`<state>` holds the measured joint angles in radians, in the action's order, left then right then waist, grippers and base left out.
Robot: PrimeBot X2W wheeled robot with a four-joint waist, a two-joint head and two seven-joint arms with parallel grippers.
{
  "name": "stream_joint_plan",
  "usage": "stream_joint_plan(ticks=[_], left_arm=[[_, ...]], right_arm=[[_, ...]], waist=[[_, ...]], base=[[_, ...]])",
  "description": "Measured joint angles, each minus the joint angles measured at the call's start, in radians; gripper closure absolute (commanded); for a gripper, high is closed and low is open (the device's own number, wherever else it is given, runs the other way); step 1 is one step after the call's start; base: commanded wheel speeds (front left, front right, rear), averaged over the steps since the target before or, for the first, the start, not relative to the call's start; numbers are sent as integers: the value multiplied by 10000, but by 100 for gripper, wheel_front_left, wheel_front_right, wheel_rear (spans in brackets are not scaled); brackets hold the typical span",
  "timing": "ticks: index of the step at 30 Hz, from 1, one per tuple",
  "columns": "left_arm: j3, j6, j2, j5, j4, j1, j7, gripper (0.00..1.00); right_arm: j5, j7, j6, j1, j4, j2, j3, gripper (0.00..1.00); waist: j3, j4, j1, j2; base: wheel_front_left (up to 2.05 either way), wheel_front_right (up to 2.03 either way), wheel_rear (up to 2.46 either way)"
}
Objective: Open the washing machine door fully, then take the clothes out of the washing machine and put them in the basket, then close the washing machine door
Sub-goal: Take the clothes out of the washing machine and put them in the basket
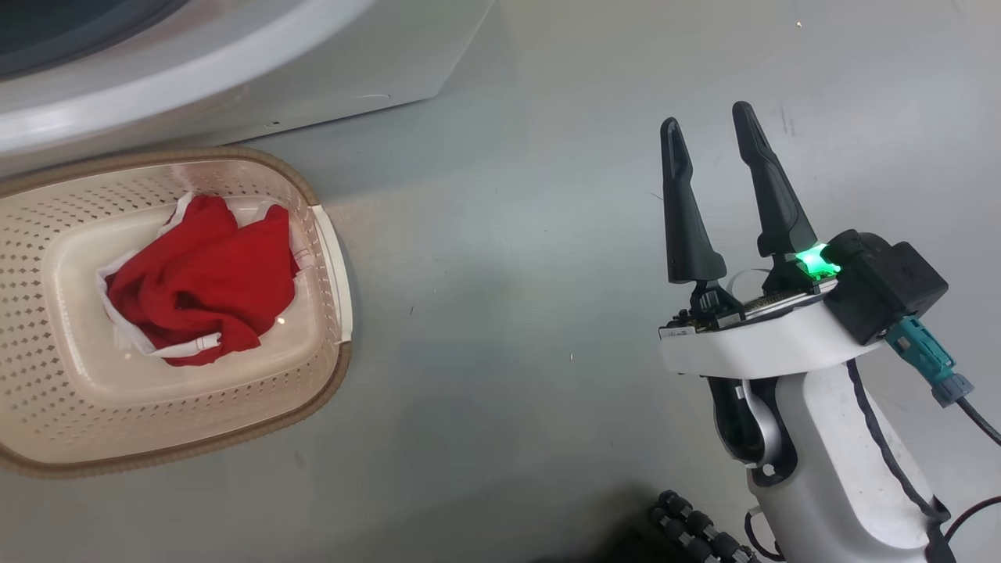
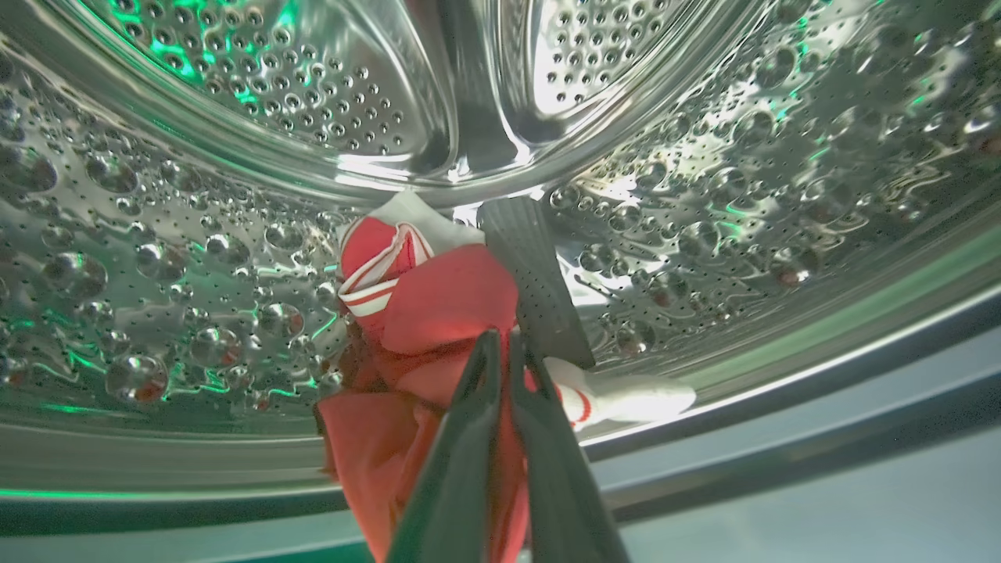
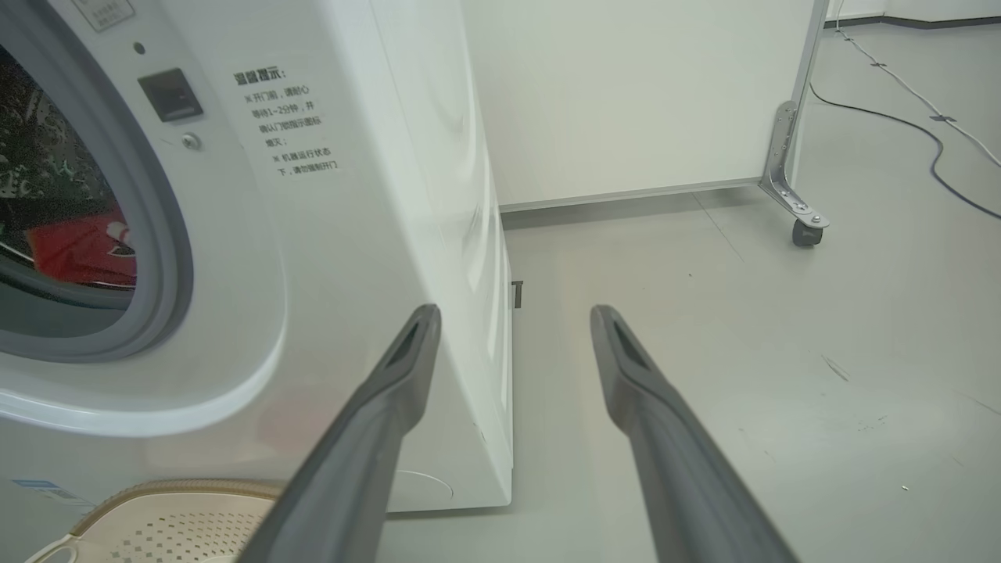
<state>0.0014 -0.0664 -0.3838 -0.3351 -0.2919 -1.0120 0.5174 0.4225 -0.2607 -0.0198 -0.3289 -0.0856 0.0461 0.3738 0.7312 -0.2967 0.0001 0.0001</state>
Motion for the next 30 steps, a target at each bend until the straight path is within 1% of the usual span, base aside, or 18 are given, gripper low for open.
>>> stream_joint_plan(ticks=[6, 10, 12, 19, 21, 25, 27, 30], left_arm=[[173, 86, 416, -90, 437, 627, -1218, 100], [174, 104, 771, -98, 715, 1203, -2023, 100], [173, 174, 963, -100, 861, 1436, -2445, 100], [161, 215, 1588, -117, 1371, 2376, -3808, 100], [171, 276, 1739, -127, 1482, 2663, -4190, 100], [186, 322, 2025, -142, 1737, 3198, -4963, 100], [186, 364, 2171, -144, 1845, 3450, -5333, 100], [190, 366, 2332, -142, 1988, 3865, -5770, 100]], right_arm=[[-194, 0, 10, 2, 144, 4, -109, 0], [-416, 0, 21, 10, 207, 6, -213, 0], [-506, 0, 86, 35, 236, 8, -272, 0], [-846, 0, 102, 128, 382, 19, -491, 0], [-961, 0, 184, 184, 430, 21, -514, 0], [-1101, 0, 194, 407, 522, 23, -566, 0], [-1141, 0, 278, 508, 564, 25, -596, 0], [-1210, 0, 290, 623, 623, 25, -631, 0]], waist=[[-280, 223, 0, 0], [-521, 376, 0, 0], [-648, 459, 0, 0], [-1161, 780, 0, -1], [-1324, 872, 0, 0], [-1671, 1041, 0, 0], [-1856, 1120, 0, 0], [-2149, 1228, 0, 0]], base=[[0, 0, 0], [0, 0, 0], [0, 0, 0], [0, 0, 0], [0, 0, 0], [0, 0, 0], [0, 0, 0], [0, 0, 0]])
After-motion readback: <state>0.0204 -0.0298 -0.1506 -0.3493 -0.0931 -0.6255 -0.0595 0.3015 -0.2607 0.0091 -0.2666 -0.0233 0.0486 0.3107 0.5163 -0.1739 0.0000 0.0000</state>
